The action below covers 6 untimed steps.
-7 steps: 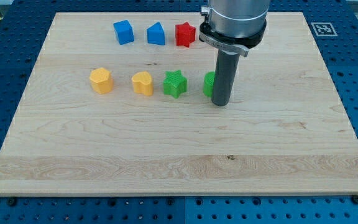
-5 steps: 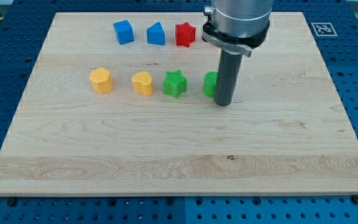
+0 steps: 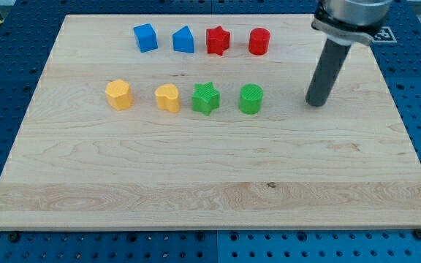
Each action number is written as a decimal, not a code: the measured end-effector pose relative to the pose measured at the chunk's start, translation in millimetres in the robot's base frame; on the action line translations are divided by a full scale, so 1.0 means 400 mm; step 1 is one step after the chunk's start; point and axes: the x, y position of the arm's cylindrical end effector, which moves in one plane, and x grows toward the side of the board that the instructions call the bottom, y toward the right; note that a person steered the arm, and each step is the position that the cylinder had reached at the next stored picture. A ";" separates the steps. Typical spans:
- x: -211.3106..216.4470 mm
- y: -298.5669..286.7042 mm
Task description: Move the red circle towards the center right of the board
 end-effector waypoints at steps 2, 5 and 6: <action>-0.231 -0.003; -0.449 -0.276; -0.380 -0.273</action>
